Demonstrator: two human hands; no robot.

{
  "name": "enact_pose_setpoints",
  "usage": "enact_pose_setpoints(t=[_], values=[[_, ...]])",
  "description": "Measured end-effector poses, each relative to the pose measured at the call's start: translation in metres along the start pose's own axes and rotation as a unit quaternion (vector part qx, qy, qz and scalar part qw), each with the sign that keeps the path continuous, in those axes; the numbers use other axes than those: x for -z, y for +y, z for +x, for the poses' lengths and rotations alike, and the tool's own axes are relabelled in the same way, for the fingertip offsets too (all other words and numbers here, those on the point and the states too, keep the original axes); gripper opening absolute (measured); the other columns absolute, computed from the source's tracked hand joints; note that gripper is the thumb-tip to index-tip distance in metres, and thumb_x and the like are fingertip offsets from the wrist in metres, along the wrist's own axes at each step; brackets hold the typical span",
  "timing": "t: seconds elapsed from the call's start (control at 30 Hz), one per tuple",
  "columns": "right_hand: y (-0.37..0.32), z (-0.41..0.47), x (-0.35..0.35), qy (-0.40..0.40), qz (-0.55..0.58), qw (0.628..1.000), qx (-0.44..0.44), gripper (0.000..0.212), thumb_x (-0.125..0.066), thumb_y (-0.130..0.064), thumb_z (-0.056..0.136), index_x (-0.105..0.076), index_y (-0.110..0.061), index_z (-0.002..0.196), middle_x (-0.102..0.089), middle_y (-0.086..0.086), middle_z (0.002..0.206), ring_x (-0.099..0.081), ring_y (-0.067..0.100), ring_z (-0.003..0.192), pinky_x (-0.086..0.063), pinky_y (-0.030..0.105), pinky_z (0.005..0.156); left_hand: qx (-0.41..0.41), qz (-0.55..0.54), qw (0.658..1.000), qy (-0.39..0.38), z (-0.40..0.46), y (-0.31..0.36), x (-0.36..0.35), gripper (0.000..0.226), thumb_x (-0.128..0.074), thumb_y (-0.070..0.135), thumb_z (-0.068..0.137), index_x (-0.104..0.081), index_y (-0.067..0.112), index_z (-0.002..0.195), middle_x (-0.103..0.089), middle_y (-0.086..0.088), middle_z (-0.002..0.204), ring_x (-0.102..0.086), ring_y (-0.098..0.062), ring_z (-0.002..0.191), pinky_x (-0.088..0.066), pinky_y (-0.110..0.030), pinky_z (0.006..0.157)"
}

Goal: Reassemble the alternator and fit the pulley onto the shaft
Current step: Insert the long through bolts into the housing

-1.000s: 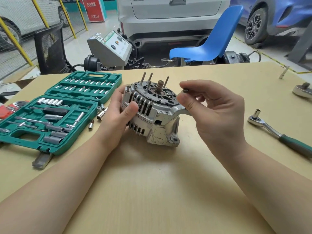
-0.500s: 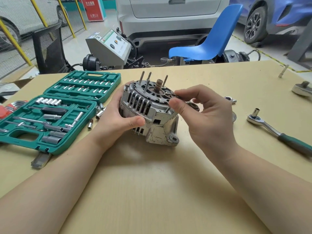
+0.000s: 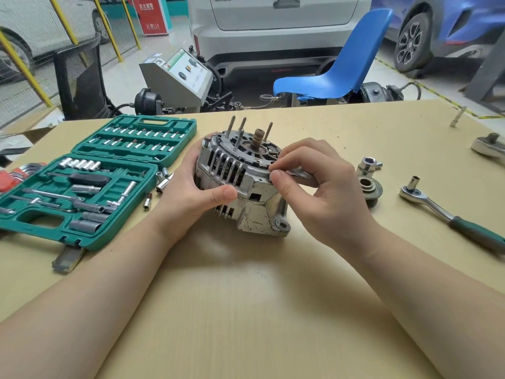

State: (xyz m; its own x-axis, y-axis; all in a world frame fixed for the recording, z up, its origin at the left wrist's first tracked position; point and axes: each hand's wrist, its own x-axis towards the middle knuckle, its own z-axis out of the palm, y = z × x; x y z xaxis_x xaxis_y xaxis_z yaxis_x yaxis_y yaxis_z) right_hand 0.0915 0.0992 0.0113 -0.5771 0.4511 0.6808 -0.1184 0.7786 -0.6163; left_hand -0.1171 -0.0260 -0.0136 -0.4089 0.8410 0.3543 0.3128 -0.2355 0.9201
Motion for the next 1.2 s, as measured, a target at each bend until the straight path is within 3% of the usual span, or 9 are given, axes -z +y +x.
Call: enact_pose_setpoints(t=[0.2, 0.4, 0.5, 0.6, 0.77, 0.9, 1.03, 1.1, 1.2], values=[[-0.004, 0.001, -0.002, 0.004, -0.019, 1.000, -0.016, 0.012, -0.074, -0.026, 0.093, -0.071, -0.015, 0.092, -0.066, -0.006, 0.094, -0.063, 0.021, 0.097, -0.053, 0.047, 0.082, 0.009, -0.006, 1.000, 0.005, -0.001, 0.002, -0.001, 0.120, -0.094, 0.074, 0.058, -0.047, 0.021, 0.155, -0.073, 0.003, 0.138, -0.071, -0.015, 0.126, -0.058, -0.024, 0.099], [-0.005, 0.001, -0.001, -0.009, 0.006, 1.000, -0.022, 0.005, -0.071, -0.014, 0.093, -0.075, -0.015, 0.095, -0.066, -0.005, 0.096, -0.063, 0.021, 0.101, -0.051, 0.046, 0.086, 0.015, -0.019, 1.000, 0.012, -0.002, 0.004, -0.003, 0.124, -0.096, 0.073, 0.053, -0.047, 0.020, 0.154, -0.074, 0.002, 0.137, -0.072, -0.017, 0.125, -0.059, -0.025, 0.099], [-0.007, 0.001, -0.006, 0.009, -0.010, 0.999, -0.038, 0.010, -0.076, -0.024, 0.092, -0.071, -0.015, 0.090, -0.066, -0.005, 0.093, -0.063, 0.022, 0.096, -0.053, 0.047, 0.082, 0.014, -0.016, 1.000, 0.013, -0.002, 0.006, -0.004, 0.120, -0.095, 0.074, 0.054, -0.048, 0.023, 0.152, -0.074, 0.006, 0.135, -0.073, -0.013, 0.122, -0.058, -0.020, 0.095], [-0.009, -0.001, -0.006, 0.020, -0.001, 0.998, -0.052, 0.014, -0.074, -0.030, 0.092, -0.070, -0.018, 0.100, -0.066, -0.009, 0.095, -0.064, 0.017, 0.097, -0.054, 0.044, 0.085, 0.012, -0.014, 1.000, 0.012, -0.003, 0.007, -0.004, 0.120, -0.095, 0.073, 0.056, -0.047, 0.021, 0.153, -0.074, 0.006, 0.135, -0.073, -0.012, 0.122, -0.057, -0.019, 0.094], [-0.009, 0.001, -0.004, 0.007, -0.001, 0.999, -0.039, 0.004, -0.072, -0.019, 0.094, -0.074, -0.017, 0.094, -0.066, -0.008, 0.095, -0.063, 0.019, 0.100, -0.051, 0.046, 0.086, 0.010, -0.013, 1.000, 0.007, -0.004, 0.011, -0.006, 0.116, -0.094, 0.074, 0.056, -0.048, 0.025, 0.150, -0.075, 0.010, 0.133, -0.073, -0.010, 0.121, -0.057, -0.017, 0.093], [-0.012, 0.001, -0.009, 0.021, -0.012, 0.997, -0.067, 0.019, -0.077, -0.036, 0.090, -0.068, -0.019, 0.094, -0.064, -0.011, 0.093, -0.063, 0.020, 0.096, -0.053, 0.046, 0.083, 0.011, -0.008, 1.000, 0.009, -0.004, 0.013, -0.006, 0.111, -0.092, 0.076, 0.056, -0.050, 0.029, 0.147, -0.075, 0.012, 0.131, -0.073, -0.008, 0.119, -0.057, -0.015, 0.092], [-0.013, -0.001, -0.005, 0.015, 0.001, 0.998, -0.061, 0.011, -0.068, -0.029, 0.094, -0.067, -0.022, 0.103, -0.064, -0.017, 0.097, -0.063, 0.013, 0.100, -0.053, 0.039, 0.087, 0.011, -0.010, 1.000, 0.010, -0.004, 0.011, -0.006, 0.113, -0.093, 0.074, 0.057, -0.049, 0.028, 0.149, -0.074, 0.011, 0.133, -0.073, -0.009, 0.121, -0.057, -0.016, 0.092], [-0.014, 0.000, -0.005, 0.018, -0.007, 0.998, -0.062, 0.013, -0.071, -0.027, 0.092, -0.068, -0.020, 0.103, -0.064, -0.017, 0.096, -0.063, 0.014, 0.099, -0.053, 0.041, 0.087, 0.011, -0.005, 1.000, 0.014, -0.004, 0.010, -0.005, 0.120, -0.094, 0.075, 0.056, -0.047, 0.023, 0.153, -0.074, 0.009, 0.134, -0.073, -0.010, 0.121, -0.057, -0.017, 0.093], [-0.018, 0.001, -0.008, 0.028, -0.031, 0.997, -0.067, 0.028, -0.078, -0.041, 0.086, -0.068, -0.019, 0.102, -0.065, -0.011, 0.095, -0.063, 0.018, 0.097, -0.054, 0.046, 0.085, 0.010, -0.001, 1.000, 0.013, -0.003, 0.009, -0.004, 0.119, -0.093, 0.076, 0.056, -0.048, 0.023, 0.153, -0.074, 0.006, 0.135, -0.073, -0.013, 0.122, -0.058, -0.020, 0.094]])
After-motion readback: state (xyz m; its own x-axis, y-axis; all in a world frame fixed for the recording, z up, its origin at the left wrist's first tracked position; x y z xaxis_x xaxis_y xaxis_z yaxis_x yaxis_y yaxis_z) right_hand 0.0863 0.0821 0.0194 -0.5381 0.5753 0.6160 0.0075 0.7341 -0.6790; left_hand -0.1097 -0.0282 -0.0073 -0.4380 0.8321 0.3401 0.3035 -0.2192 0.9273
